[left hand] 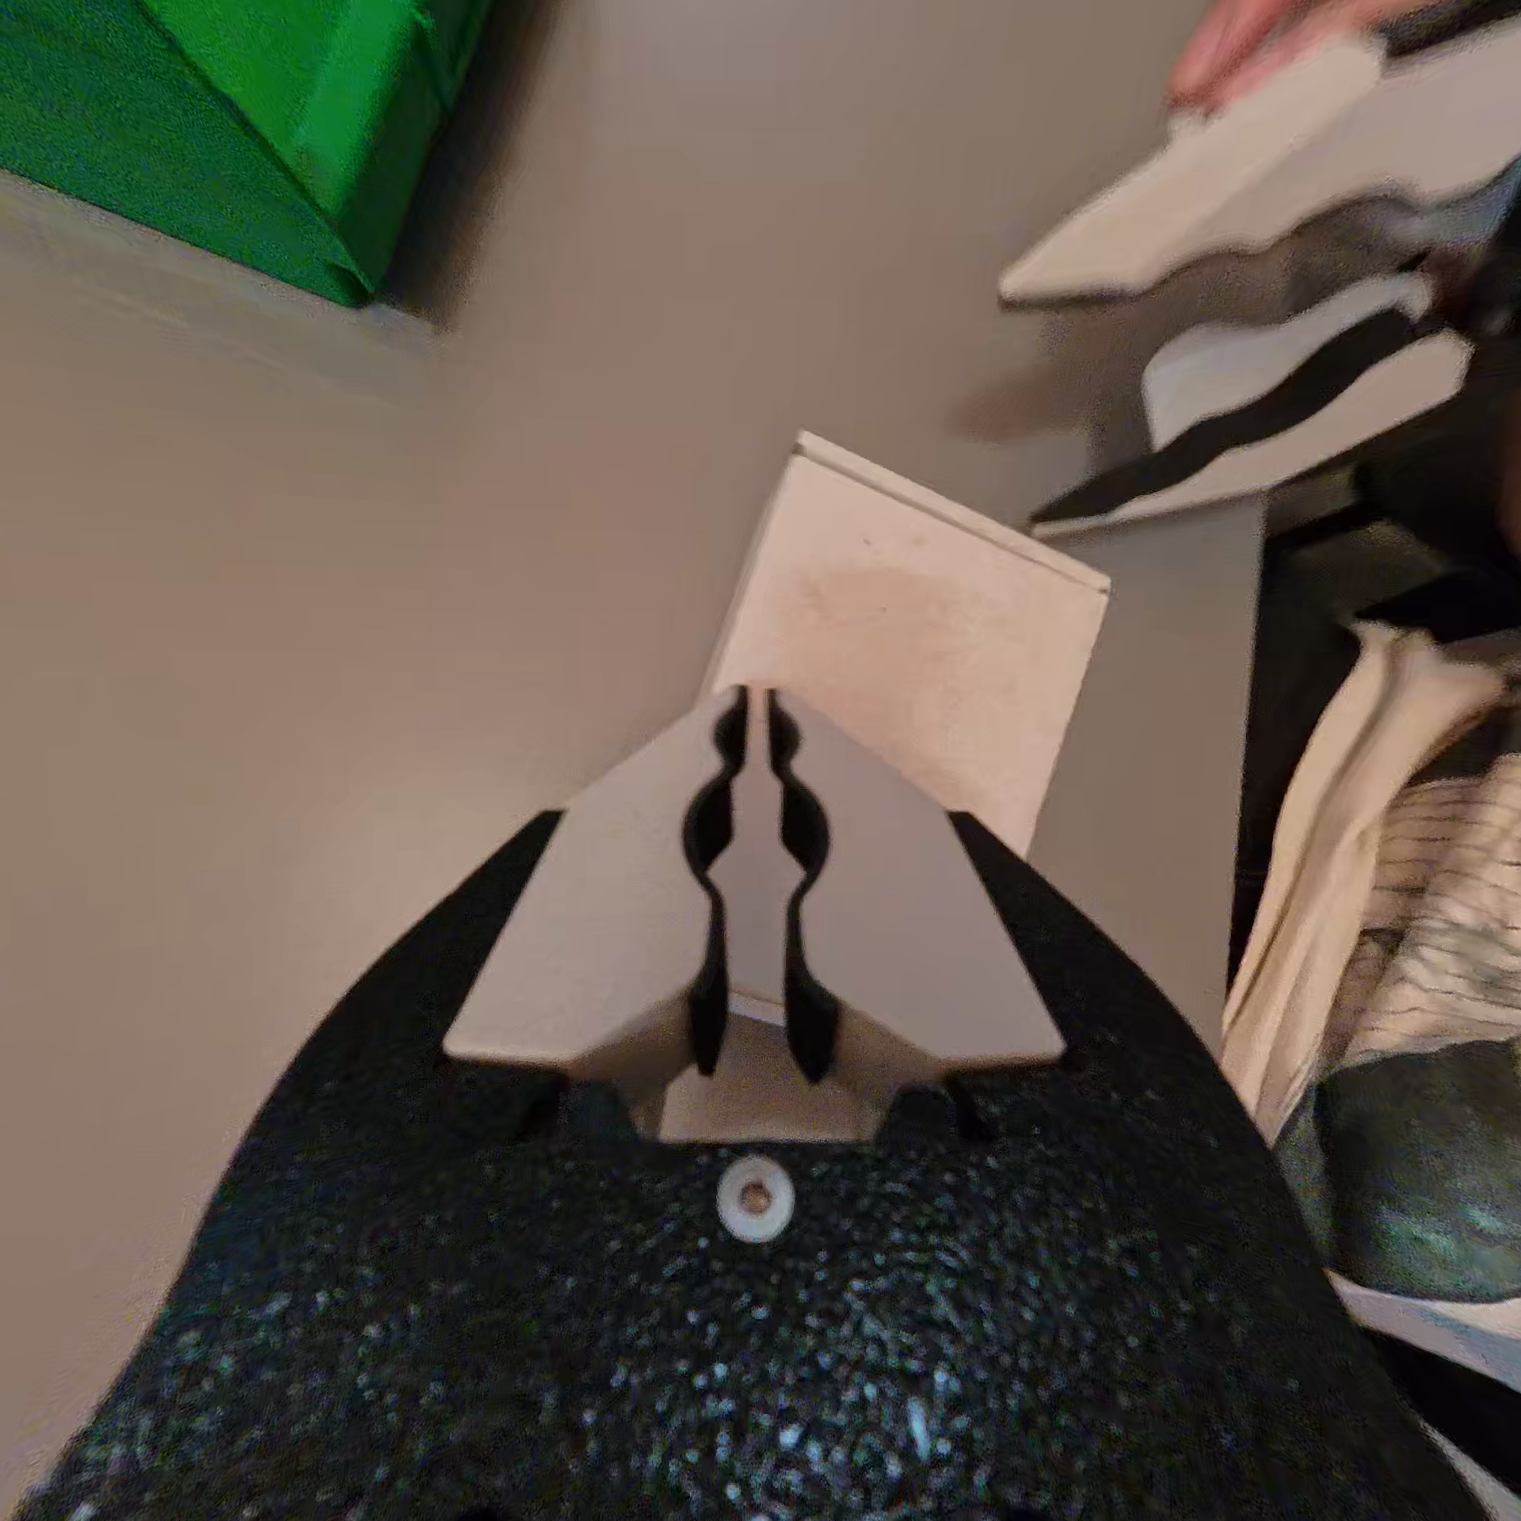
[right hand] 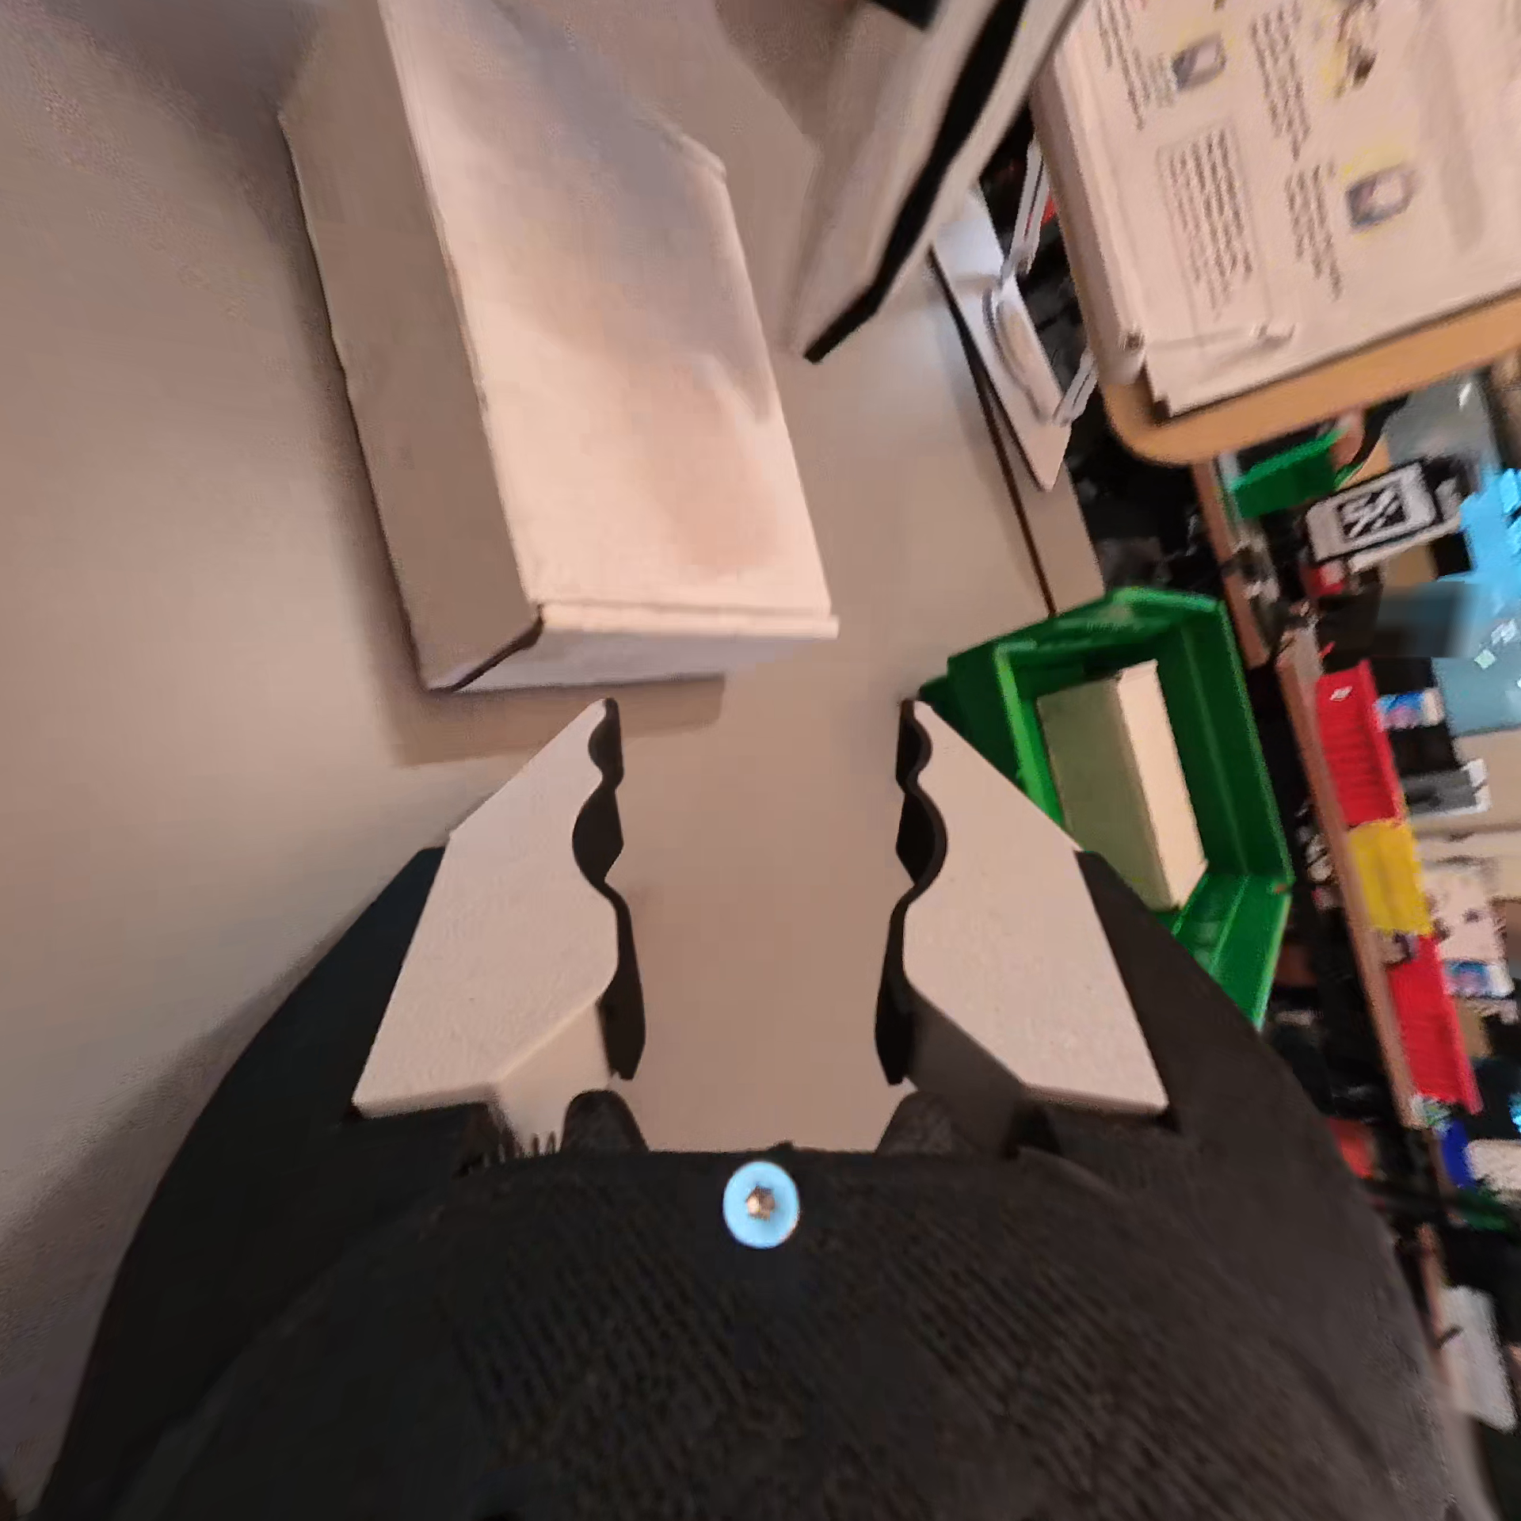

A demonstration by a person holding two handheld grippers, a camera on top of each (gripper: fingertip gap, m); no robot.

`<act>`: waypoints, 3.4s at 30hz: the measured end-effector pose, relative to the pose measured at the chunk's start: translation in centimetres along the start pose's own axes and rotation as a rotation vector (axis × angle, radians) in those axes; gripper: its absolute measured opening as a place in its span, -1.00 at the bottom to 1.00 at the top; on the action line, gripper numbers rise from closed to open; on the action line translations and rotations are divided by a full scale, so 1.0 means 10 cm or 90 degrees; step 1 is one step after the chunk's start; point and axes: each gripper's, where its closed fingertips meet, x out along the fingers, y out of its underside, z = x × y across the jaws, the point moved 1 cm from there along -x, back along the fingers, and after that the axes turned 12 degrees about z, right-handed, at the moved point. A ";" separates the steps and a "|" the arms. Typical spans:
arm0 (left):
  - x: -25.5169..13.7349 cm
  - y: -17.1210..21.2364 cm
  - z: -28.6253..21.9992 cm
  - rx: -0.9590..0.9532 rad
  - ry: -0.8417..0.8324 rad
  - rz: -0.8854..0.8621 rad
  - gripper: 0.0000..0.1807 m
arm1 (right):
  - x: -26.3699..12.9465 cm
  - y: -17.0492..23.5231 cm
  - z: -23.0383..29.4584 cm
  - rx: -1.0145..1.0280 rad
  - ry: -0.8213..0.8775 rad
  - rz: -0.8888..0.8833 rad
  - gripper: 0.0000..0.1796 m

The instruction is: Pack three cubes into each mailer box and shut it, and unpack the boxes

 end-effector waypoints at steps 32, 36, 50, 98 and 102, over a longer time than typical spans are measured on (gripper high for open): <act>0.18 -0.04 0.42 -0.129 0.127 -0.121 -1.00 | 0.41 -0.26 0.04 -0.263 0.183 0.076 -0.30; 0.07 -0.04 0.48 -0.137 0.090 -0.191 -0.96 | 0.43 -0.25 0.02 -0.243 0.181 0.059 -0.31; -0.39 1.10 -0.18 0.188 -0.297 -0.384 0.14 | 0.20 -0.39 0.04 -0.175 0.008 -0.027 -0.30; -0.62 0.06 -0.67 0.302 -0.472 -0.211 -0.53 | 0.44 -0.76 0.04 0.285 -0.288 -0.295 -0.14; -0.36 -0.21 -0.75 0.377 -0.552 -0.141 -0.87 | 0.44 -0.77 0.04 0.286 -0.286 -0.296 -0.15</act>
